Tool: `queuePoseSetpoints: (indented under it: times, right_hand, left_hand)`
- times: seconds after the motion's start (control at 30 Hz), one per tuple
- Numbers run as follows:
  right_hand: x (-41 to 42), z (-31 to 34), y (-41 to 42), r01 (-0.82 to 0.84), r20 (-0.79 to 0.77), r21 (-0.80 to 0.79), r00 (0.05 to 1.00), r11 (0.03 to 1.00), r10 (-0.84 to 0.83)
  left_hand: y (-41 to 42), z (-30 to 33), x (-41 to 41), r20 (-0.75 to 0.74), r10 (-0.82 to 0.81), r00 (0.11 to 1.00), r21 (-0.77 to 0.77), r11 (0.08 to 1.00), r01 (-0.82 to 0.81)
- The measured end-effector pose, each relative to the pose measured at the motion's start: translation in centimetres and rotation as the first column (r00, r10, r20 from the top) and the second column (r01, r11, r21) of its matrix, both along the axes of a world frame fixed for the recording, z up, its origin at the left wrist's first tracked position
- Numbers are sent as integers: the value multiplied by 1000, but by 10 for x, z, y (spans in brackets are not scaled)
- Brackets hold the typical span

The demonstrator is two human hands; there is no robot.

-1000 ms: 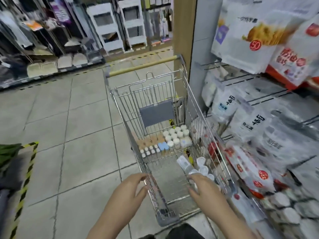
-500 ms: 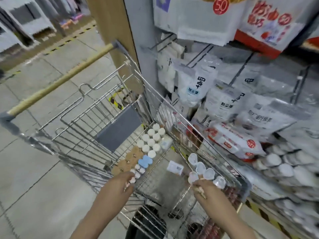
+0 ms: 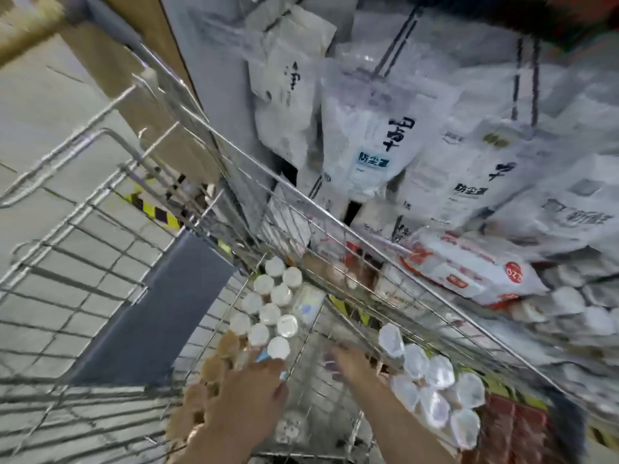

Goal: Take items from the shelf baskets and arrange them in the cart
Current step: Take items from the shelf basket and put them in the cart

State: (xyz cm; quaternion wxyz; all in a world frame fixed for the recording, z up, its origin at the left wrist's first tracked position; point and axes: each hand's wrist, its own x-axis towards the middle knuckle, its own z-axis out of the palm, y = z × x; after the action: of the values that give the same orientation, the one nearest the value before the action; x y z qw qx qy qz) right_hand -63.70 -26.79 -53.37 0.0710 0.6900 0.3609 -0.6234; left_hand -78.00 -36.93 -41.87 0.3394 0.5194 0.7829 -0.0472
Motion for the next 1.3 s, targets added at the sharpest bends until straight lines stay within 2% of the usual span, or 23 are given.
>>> queuePoseSetpoints:
  times: [0.07, 0.13, 0.27, 0.37, 0.47, 0.53, 0.83, 0.93, 1.03, 1.1, 1.2, 1.3]
  right_hand:
    - [-18, -24, 7, -59, 33, 56, 998, 997, 57]
    - [-34, -39, 16, -15, 40, 129, 999, 991, 10]
    - [-57, -61, 30, 41, 28, 253, 998, 967, -49]
    - [-65, -76, 31, 107, -5, 290, 994, 951, -111]
    - [-67, -85, 30, 158, -9, 312, 987, 937, -163]
    - [-66, -90, 29, 138, -9, 310, 990, 941, -142]
    - [-62, -98, 23, 163, -31, 366, 986, 916, -163]
    - [-56, -99, 21, 240, -49, 330, 970, 913, -237]
    - [-46, -91, 21, 407, -83, 260, 913, 876, -400]
    - [-35, -81, 20, 445, -83, 250, 895, 860, -439]
    - [-14, -60, 14, 409, -71, 309, 910, 858, -408]
    - [3, -35, 2, 330, -57, 390, 941, 860, -335]
  left_hand:
    - [3, -30, -6, 81, 52, 995, -15, 999, -51]
    - [6, -56, -8, 187, 114, 976, -40, 993, -109]
    - [12, -88, -14, 203, 141, 969, -58, 990, -132]
    - [19, -96, -25, 254, 150, 955, -13, 988, -152]
    - [28, -97, -35, 196, 112, 974, 57, 990, -126]
    - [33, -96, -38, 214, 99, 972, 61, 992, -115]
    - [42, -95, -38, 194, 89, 977, 8, 996, -92]
    - [49, -96, -34, 158, 119, 980, 6, 993, -121]
    - [70, -108, -29, 150, 109, 983, 30, 993, -115]
    - [90, -120, -23, 159, 77, 984, 58, 994, -87]
    - [117, -137, -13, 29, -45, 999, 68, 997, 43]
    - [136, -156, 0, -87, -113, 990, -60, 992, 108]
